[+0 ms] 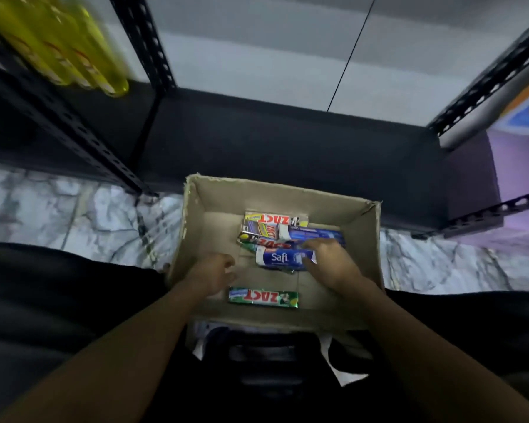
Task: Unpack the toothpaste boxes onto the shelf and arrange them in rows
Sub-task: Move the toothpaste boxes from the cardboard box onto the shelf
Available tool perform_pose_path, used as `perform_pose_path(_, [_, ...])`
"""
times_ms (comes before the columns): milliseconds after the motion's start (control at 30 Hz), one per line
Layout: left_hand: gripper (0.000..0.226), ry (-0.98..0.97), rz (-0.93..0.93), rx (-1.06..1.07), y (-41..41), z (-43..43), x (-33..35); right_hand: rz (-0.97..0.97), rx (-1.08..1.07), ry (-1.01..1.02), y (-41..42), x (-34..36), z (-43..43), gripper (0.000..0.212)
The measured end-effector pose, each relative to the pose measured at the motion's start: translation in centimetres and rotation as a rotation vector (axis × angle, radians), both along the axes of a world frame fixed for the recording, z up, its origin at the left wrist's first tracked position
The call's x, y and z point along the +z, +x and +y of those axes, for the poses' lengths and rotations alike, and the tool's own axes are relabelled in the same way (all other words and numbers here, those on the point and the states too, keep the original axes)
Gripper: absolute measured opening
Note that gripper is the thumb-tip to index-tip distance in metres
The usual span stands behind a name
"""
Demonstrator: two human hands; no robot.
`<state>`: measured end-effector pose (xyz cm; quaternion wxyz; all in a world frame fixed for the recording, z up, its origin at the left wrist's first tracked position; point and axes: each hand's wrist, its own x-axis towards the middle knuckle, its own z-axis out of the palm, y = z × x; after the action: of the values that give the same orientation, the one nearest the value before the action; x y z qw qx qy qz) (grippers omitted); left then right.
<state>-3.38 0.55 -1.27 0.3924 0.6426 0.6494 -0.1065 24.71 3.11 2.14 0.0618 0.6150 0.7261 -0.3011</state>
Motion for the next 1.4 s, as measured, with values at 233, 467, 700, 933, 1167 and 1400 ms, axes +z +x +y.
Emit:
perform_pose_path(233, [0.067,-0.163,-0.001,0.04,1.2,-2.3,-5.4,-0.067,-0.062,-0.113,2.1,-6.9,-1.2,0.054])
perform_pose_path(467, [0.069,-0.256,0.033,-0.031,1.7,-2.7,-8.1,-0.08,-0.051,-0.186,2.2,-9.6,0.2,0.063])
perform_pose_path(700, [0.052,-0.243,0.055,-0.037,2.1,-2.0,-8.1,-0.213,0.016,-0.323,2.4,-11.3,-1.0,0.065])
perform_pose_path(933, [0.032,-0.283,0.011,0.034,2.3,-2.0,-8.2,0.086,-0.216,-0.398,1.6,-12.0,-2.7,0.043])
perform_pose_path(1167, [0.044,-0.33,0.019,0.046,2.4,-1.6,-7.7,0.096,-0.158,-0.4,1.7,-11.5,-2.3,0.048])
perform_pose_path(1400, [0.078,-0.387,-0.01,0.06,2.3,-2.0,-8.3,0.033,-0.069,-0.428,1.7,-11.1,-2.3,0.056])
